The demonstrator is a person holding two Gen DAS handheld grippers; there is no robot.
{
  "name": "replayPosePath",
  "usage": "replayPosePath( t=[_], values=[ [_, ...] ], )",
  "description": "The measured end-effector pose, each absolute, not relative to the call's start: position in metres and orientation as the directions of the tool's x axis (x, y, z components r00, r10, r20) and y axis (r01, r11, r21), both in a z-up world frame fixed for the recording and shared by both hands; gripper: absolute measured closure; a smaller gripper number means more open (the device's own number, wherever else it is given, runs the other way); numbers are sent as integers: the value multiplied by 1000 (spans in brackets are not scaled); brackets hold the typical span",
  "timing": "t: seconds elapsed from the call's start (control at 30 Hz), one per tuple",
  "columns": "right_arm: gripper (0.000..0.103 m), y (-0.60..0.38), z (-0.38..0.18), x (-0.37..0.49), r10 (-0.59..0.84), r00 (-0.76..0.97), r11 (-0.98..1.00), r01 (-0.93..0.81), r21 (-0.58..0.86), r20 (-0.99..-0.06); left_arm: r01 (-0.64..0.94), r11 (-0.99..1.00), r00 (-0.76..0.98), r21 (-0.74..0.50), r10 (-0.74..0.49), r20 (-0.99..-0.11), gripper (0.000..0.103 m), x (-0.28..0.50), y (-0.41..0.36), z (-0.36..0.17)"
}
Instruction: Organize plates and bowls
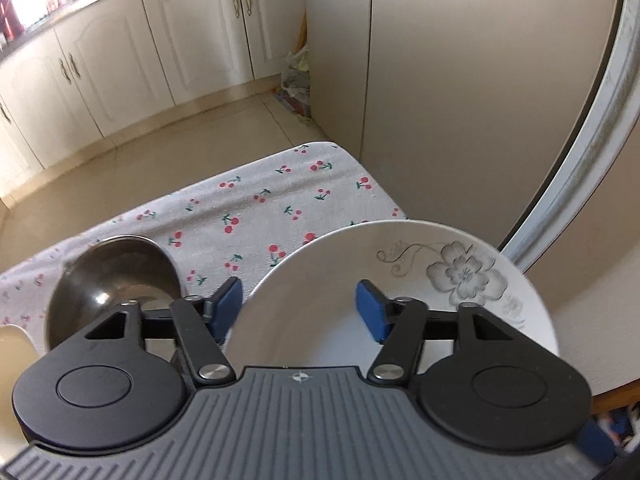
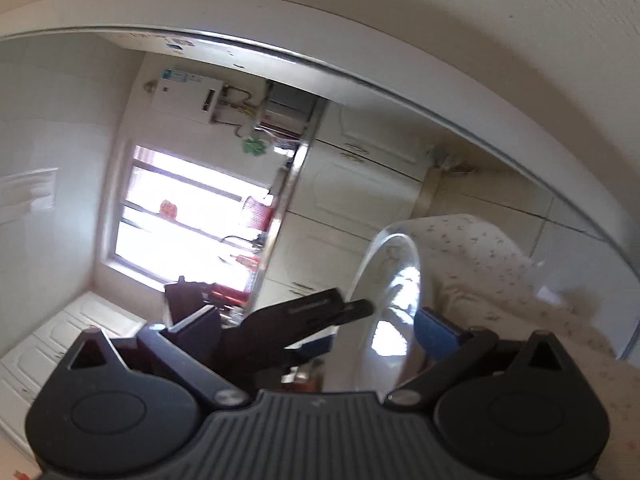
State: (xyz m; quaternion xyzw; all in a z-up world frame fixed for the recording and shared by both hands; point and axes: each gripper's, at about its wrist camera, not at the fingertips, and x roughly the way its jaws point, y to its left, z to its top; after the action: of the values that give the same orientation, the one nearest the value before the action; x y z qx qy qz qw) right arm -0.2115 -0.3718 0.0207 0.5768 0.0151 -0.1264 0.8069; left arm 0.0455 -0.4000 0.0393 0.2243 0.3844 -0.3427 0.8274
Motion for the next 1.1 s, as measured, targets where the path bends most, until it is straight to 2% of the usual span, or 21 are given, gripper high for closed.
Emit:
replayPosePath(
  t=[0.13,0.33,0.57,1.1],
  values=[
    [1,-375,15,-206,-168,969,293,225,929,-181,744,655,486,135,-392,-781,53,37,-395,40],
    [3,-376,19,-206,-187,961,338,257,905,-203,746,650,494,148,-391,-776,66,23,-383,42],
    [19,-368,29,-201,-231,922,479,387,788,-312,741,660,487,127,-397,-778,68,13,-369,41],
    [21,-357,38,-227,-229,904,544,426,723,-361,724,689,432,29,-420,-798,68,-30,-334,43]
  ],
)
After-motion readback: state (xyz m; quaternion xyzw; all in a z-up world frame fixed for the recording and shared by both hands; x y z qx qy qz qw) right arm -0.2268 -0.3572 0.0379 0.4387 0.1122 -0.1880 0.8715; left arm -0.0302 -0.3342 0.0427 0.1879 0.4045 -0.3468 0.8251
